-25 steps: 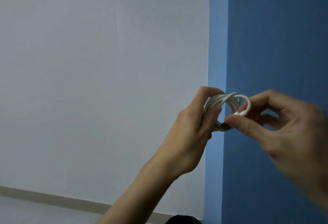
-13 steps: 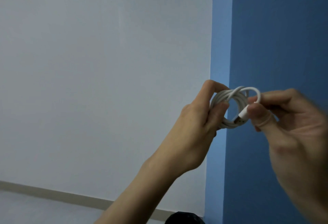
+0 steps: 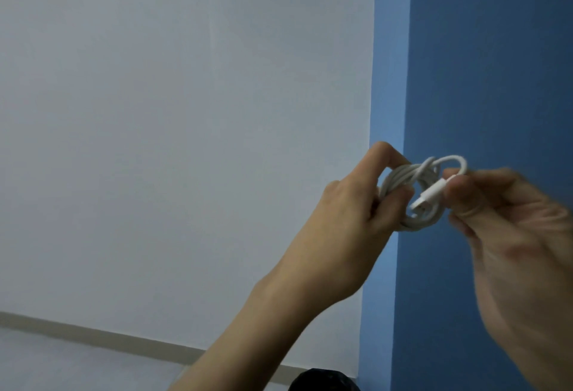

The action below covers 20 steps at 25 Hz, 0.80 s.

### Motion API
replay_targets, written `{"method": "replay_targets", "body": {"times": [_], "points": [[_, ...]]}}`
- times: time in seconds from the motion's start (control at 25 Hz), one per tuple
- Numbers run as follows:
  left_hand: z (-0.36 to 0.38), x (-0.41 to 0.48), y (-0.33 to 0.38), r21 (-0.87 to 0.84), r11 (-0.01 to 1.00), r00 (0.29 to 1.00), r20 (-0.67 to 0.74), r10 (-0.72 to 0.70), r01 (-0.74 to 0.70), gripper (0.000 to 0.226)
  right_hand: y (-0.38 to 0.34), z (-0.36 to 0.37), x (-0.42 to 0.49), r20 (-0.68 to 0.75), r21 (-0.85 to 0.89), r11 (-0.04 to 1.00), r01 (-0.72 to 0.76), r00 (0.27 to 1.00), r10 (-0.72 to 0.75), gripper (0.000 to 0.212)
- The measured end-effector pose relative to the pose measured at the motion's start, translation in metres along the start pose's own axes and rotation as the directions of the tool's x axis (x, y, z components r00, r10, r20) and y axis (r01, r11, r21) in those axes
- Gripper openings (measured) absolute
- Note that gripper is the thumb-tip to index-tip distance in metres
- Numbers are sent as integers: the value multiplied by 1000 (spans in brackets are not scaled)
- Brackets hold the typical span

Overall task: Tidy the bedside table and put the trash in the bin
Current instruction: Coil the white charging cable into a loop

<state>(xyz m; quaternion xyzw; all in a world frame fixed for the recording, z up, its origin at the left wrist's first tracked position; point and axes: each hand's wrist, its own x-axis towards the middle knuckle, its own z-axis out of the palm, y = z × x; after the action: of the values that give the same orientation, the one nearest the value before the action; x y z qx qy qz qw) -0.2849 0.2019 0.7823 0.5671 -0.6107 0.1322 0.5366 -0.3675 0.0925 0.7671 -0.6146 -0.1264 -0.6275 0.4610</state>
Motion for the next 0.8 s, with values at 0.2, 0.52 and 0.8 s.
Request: {"method": "replay_targets", "body": {"times": [0.2, 0.52, 0.8], "points": [[1, -3, 0, -129, 991, 1000, 8, -25, 26, 8, 7, -5, 0, 122, -277, 924, 265, 963, -239, 16], [8, -2, -4, -140, 990, 1000, -1, -11, 11, 7, 2, -6, 11, 215, -238, 971, -10, 975, 62, 32], [4, 2, 3, -161, 987, 999, 38, 11, -5, 14, -3, -20, 14, 462, -266, 961, 75, 885, 59, 16]]}}
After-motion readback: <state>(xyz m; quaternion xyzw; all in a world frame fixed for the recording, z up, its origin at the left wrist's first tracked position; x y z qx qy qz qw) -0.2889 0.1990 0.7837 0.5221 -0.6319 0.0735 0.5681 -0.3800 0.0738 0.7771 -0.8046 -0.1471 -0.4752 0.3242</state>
